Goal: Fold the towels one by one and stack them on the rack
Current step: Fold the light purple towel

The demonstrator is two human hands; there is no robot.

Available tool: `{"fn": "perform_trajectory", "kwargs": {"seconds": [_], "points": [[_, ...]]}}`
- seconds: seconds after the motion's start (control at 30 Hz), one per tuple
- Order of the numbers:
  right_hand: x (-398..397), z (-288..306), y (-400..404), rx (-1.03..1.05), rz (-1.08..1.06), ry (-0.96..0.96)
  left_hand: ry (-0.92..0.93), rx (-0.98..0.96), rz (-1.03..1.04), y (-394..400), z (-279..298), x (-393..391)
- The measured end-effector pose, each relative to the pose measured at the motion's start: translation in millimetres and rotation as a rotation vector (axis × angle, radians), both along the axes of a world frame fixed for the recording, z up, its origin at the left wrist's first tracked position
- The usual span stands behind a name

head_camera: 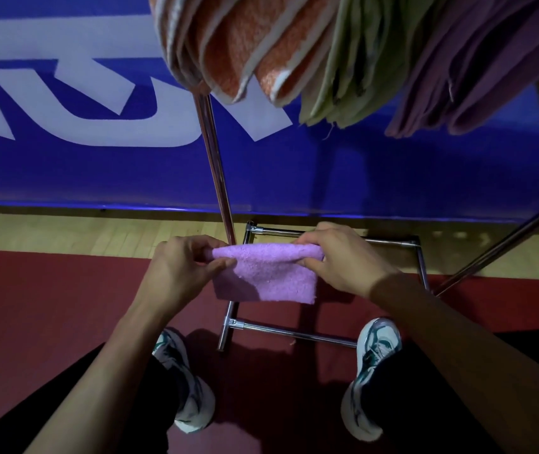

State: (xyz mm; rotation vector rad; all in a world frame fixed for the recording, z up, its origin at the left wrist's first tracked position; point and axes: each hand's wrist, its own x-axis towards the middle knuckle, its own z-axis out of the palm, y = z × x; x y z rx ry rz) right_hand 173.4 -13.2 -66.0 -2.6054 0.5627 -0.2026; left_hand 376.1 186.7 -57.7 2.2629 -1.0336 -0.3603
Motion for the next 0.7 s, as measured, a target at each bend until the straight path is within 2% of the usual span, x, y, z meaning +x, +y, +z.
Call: {"fn": "perform_trajectory", "kwargs": {"seconds": [0.3,0.47,0.6,0.7], "points": [[0.0,3.6,-4.7,-0.002,-0.012,0.025,0.016,0.009,-0.04,-2.3,0.5,2.1],[-1.3,13.7,-11.7,0.074,-0.027,-0.007,0.451,-0.25,0.014,-3.2,6.9,-1.0],[-1.6,20.4,-17.6,0.204,-0.067,-0.051,0.592,-0.33,-0.008,-3.2,14.8,-0.4],[1.1,24.3,-18.5,0.343,-0.118,-0.093,0.615,-0.345,-0.004,-3.6,14.0,0.9]]}}
